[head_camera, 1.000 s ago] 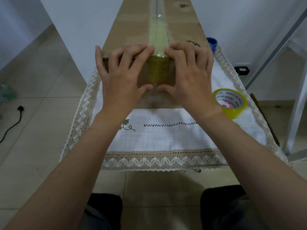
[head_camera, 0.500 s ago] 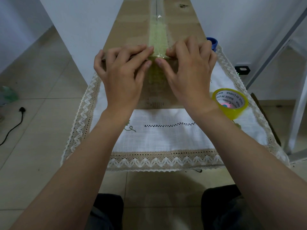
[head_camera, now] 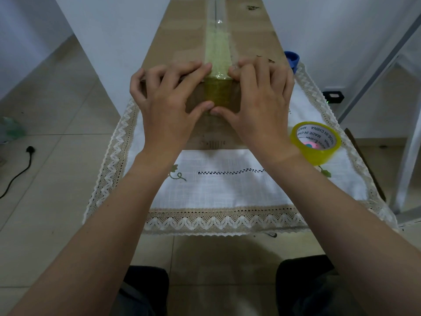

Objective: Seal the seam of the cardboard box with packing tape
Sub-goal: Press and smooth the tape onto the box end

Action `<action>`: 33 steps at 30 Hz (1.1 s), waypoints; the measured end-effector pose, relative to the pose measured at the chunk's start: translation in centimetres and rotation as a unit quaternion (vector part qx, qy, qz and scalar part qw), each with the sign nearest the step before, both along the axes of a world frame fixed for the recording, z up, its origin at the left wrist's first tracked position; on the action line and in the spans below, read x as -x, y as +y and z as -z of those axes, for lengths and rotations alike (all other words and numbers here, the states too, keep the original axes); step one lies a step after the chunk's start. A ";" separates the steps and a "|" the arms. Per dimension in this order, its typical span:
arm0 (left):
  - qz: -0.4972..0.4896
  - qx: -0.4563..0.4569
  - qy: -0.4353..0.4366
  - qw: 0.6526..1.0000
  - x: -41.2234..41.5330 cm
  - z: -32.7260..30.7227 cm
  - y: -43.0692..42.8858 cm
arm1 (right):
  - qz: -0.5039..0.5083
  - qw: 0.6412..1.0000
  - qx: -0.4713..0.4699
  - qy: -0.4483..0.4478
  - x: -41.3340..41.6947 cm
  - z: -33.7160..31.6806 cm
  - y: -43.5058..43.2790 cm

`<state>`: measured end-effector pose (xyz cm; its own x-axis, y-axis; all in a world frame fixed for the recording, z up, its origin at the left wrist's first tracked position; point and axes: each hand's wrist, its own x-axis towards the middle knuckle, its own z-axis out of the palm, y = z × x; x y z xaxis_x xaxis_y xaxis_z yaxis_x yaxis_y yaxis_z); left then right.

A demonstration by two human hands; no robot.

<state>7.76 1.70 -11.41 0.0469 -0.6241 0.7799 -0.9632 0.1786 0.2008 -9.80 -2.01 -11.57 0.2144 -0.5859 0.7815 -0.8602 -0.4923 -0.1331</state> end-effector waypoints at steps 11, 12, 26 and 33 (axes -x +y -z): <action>-0.020 -0.059 -0.073 0.995 -0.5 0.0 0.6 | -0.022 0.999 0.005 0.044 1.1 0.7 -0.3; -0.021 -0.062 -0.073 0.995 -0.5 -0.1 0.6 | -0.025 0.998 0.004 0.050 1.3 0.7 -0.4; -0.059 -0.038 0.003 0.998 1.8 -1.0 0.3 | -0.080 0.994 0.026 -0.067 1.4 0.0 -1.2; -0.106 -0.020 0.014 0.994 3.0 -0.7 -0.3 | -0.072 0.992 0.040 -0.098 1.0 -0.6 -1.0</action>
<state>4.76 1.38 -10.71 0.2017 -0.6286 0.7511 -0.9722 -0.0356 0.2313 -10.76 -2.98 -10.93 0.1304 -0.4942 0.8595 -0.7413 -0.6243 -0.2464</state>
